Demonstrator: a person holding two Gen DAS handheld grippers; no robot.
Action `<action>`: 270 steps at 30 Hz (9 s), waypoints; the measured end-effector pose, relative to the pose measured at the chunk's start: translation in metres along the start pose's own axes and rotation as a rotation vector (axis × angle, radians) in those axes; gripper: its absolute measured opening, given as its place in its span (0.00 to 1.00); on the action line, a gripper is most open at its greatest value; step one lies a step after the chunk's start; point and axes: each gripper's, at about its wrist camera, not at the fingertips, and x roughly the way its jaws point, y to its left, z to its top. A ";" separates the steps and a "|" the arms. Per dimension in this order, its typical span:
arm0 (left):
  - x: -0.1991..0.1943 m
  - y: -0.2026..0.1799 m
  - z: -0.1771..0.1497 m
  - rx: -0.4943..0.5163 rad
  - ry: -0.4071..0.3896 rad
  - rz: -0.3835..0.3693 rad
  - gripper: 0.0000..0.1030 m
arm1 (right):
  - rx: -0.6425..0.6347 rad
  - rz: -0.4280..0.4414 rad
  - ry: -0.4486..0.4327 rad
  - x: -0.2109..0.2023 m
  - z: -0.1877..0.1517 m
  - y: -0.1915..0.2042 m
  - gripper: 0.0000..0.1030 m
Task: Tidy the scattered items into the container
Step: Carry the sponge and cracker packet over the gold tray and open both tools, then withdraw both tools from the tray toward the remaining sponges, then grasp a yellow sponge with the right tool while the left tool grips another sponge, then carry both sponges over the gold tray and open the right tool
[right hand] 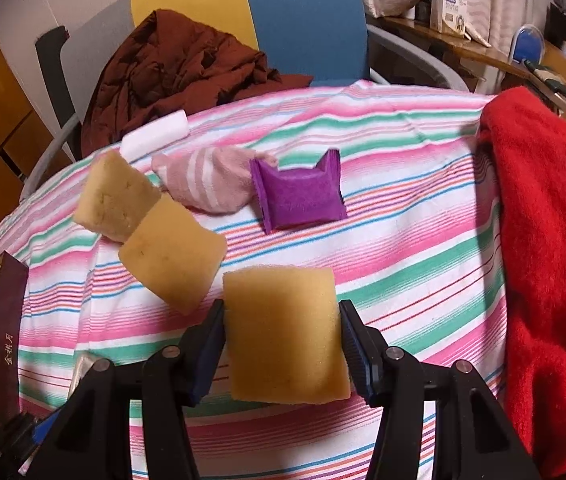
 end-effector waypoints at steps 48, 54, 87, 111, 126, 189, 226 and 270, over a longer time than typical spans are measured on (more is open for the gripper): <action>-0.136 0.208 -0.034 -0.317 -0.143 0.269 0.35 | -0.439 0.481 -0.011 -0.042 -0.075 0.341 0.54; -0.140 0.219 -0.037 -0.340 -0.155 0.298 0.36 | -0.472 0.433 -0.009 -0.025 -0.074 0.364 0.55; -0.149 0.155 -0.031 -0.295 -0.227 0.246 0.51 | -0.361 0.326 -0.105 -0.055 -0.057 0.239 0.76; -0.096 0.069 -0.007 -0.094 -0.100 0.186 0.56 | -0.102 0.112 -0.072 0.022 0.030 0.057 0.91; -0.042 0.038 0.037 -0.023 -0.060 0.161 0.57 | -0.121 0.161 -0.004 0.030 0.033 0.061 0.47; 0.021 0.040 0.073 0.060 -0.105 0.118 0.34 | 0.063 0.284 0.123 0.052 0.035 0.036 0.47; -0.051 0.061 0.018 -0.128 -0.194 0.028 0.33 | -0.102 0.222 0.002 0.034 0.030 0.067 0.62; -0.266 0.246 -0.124 -0.497 -0.465 0.280 0.33 | -0.645 0.709 0.093 -0.069 -0.127 0.336 0.64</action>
